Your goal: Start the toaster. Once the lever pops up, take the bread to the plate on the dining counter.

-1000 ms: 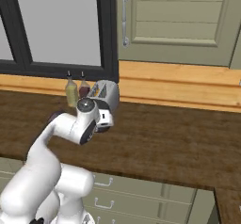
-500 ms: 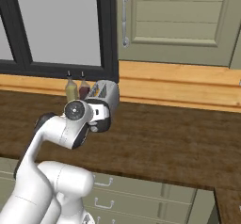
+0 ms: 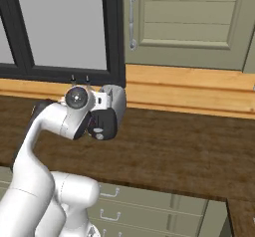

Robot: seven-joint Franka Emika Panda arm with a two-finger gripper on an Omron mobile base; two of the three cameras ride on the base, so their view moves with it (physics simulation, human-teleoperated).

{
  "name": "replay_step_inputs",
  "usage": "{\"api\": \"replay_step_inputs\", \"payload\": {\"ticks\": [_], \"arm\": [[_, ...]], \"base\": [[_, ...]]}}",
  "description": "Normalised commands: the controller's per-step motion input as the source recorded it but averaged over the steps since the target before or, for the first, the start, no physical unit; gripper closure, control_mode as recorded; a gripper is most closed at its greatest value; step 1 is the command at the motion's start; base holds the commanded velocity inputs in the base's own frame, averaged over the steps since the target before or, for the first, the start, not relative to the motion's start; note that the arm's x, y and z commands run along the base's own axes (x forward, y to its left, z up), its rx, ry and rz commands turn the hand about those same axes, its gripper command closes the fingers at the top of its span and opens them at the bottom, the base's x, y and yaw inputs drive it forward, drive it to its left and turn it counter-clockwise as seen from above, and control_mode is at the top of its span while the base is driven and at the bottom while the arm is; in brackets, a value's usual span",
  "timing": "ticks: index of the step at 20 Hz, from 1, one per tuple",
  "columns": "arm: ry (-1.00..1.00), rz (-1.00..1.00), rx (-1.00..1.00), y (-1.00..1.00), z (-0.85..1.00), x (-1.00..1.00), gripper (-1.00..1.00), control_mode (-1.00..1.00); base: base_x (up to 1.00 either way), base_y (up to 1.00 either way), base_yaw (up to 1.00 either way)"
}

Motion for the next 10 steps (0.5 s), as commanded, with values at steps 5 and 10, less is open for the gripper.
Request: {"api": "replay_step_inputs", "payload": {"ticks": [5,10], "arm": [[0.07,-0.03,0.01,0.36,0.55,0.17,-1.0,-1.0],[0.06,-0.03,-0.02,0.17,0.08,0.09,-1.0,-1.0]], "base": [[0.0,0.0,0.0],[0.0,0.0,0.0]]}}
